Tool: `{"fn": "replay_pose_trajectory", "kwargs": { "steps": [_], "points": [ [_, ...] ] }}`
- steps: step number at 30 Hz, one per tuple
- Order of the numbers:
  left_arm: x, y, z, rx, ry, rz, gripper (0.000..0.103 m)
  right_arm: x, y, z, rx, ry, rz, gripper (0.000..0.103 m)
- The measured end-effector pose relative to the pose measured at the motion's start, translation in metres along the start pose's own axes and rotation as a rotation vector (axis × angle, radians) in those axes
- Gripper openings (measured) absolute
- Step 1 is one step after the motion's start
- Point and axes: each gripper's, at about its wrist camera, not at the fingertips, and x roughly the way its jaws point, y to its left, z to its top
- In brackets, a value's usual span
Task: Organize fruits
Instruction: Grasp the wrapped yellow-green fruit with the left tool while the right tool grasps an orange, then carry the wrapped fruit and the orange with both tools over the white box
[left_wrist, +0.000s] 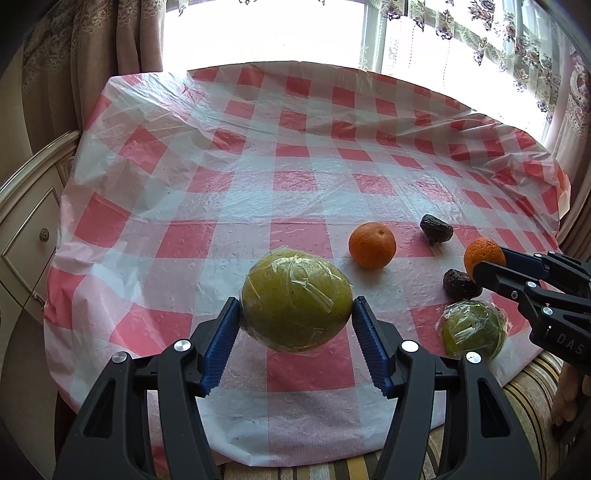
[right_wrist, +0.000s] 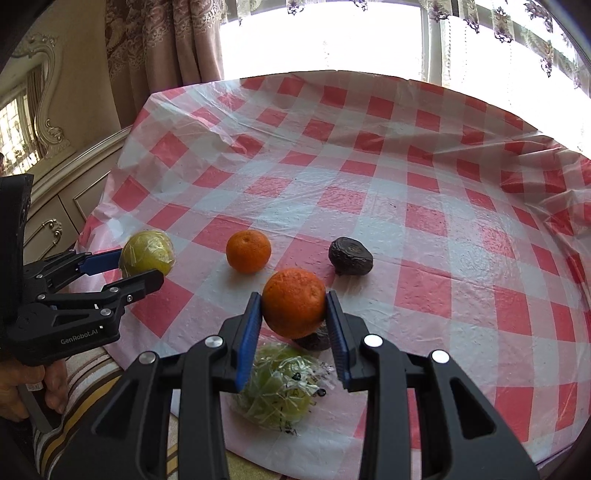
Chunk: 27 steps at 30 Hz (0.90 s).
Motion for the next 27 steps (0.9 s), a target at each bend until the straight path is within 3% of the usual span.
{"fn": "replay_pose_trajectory", "kwargs": {
  "steps": [10, 27],
  "points": [
    [-0.019, -0.021, 0.011, 0.041, -0.041, -0.008, 0.060, -0.025, -0.025, -0.015, 0.099, -0.032, -0.012, 0.035],
    [-0.032, -0.107, 0.016, 0.200, -0.045, -0.102, 0.060, -0.077, -0.081, -0.055, 0.255, -0.050, -0.071, 0.035]
  ]
}}
